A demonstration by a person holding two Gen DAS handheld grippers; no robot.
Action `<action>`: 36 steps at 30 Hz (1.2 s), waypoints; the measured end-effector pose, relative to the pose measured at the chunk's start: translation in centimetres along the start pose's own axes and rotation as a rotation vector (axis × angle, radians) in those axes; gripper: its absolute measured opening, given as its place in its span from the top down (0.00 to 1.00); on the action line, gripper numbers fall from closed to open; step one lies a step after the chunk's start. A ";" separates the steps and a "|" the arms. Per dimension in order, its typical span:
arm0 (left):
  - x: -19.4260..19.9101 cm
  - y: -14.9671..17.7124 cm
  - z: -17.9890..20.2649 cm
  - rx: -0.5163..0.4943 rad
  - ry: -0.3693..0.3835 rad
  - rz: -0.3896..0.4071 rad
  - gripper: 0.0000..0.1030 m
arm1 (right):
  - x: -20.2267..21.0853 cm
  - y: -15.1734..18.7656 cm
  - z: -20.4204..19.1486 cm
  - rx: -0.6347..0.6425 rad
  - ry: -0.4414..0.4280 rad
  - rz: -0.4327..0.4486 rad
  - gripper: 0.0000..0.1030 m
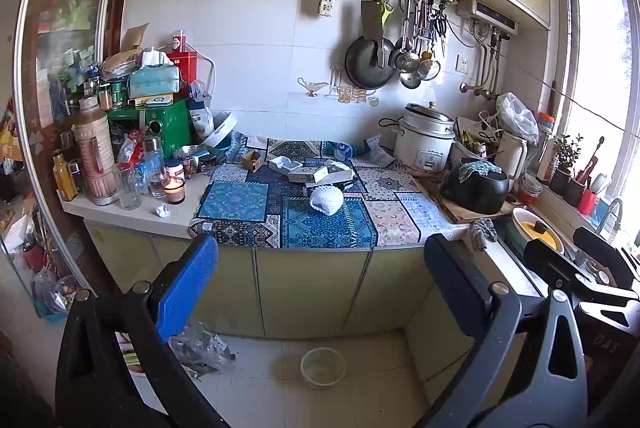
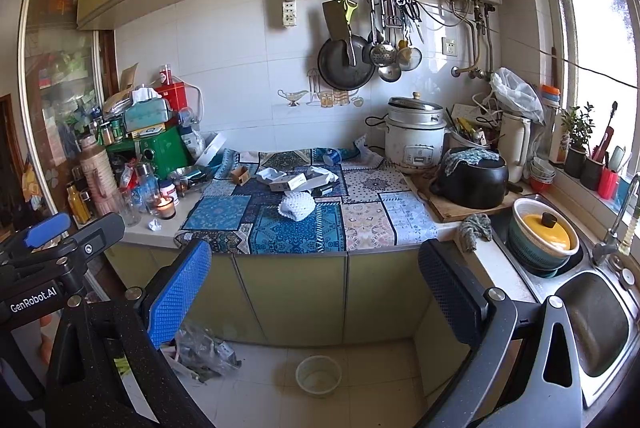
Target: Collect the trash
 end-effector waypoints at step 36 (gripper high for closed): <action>-20.1 -4.2 0.5 0.067 -0.129 -0.128 0.00 | -15.6 -3.3 5.4 0.016 -0.050 -0.117 0.00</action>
Point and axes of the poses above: each gripper's, at about its wrist camera, not at the fingertips, and x roughly against the way its jaws point, z to its right, y to its underside, the point moved 3 cm from there along -x, roughly the way its jaws point, and after that the axes turned 7 degrees about y, right-handed, at the moved point
